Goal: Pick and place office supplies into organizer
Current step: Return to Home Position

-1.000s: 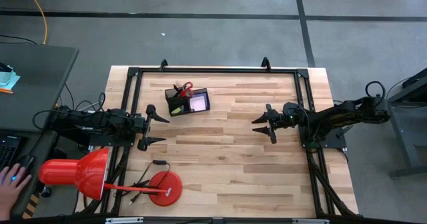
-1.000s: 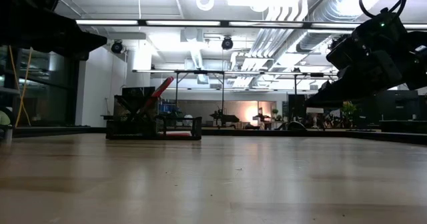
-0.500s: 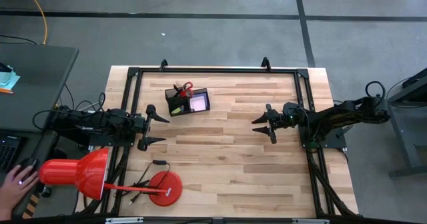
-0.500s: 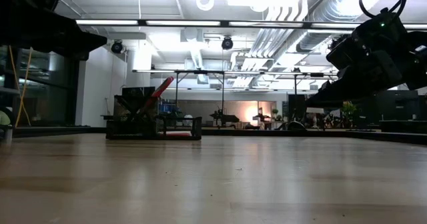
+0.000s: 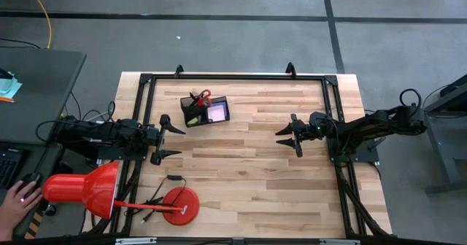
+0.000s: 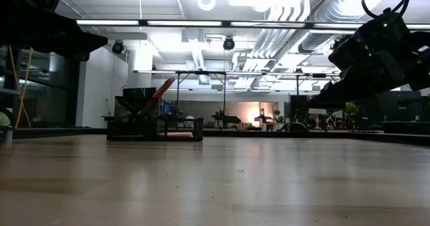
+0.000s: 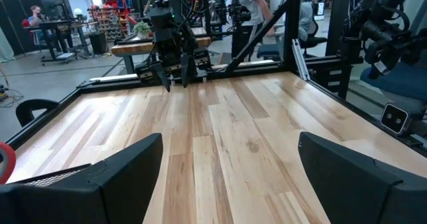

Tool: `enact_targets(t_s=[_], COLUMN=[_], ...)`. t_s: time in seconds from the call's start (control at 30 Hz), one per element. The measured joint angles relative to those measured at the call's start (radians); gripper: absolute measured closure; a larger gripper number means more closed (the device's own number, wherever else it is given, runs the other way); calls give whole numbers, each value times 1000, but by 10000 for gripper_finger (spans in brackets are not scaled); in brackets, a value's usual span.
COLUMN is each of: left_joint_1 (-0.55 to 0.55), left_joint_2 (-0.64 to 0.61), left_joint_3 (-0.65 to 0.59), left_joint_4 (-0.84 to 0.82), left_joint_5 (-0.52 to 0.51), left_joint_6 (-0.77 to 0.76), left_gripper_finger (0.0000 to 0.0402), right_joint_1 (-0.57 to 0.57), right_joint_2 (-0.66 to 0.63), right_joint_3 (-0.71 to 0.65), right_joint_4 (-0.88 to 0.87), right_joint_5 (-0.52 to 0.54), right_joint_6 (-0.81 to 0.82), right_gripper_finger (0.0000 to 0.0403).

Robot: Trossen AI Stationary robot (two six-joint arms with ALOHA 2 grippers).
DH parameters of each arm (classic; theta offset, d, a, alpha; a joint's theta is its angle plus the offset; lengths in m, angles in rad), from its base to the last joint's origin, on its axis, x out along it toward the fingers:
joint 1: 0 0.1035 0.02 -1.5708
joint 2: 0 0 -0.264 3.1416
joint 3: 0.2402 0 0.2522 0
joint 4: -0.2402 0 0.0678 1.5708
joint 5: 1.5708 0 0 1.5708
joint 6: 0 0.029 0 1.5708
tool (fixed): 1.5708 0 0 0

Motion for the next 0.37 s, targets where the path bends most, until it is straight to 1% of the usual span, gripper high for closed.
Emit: enact_targets(t_s=[0.17, 0.37], left_joint_1=[0, 0], left_joint_2=[0, 0], left_joint_3=[0, 0], left_joint_4=[0, 0], left_joint_5=[0, 0], left_joint_6=[0, 0], left_gripper_finger=[66, 66], right_joint_1=[0, 0], right_joint_2=[0, 0], right_joint_3=[0, 0], right_joint_4=[0, 0], right_joint_5=[0, 0], right_joint_6=[0, 0], right_gripper_finger=[247, 240])
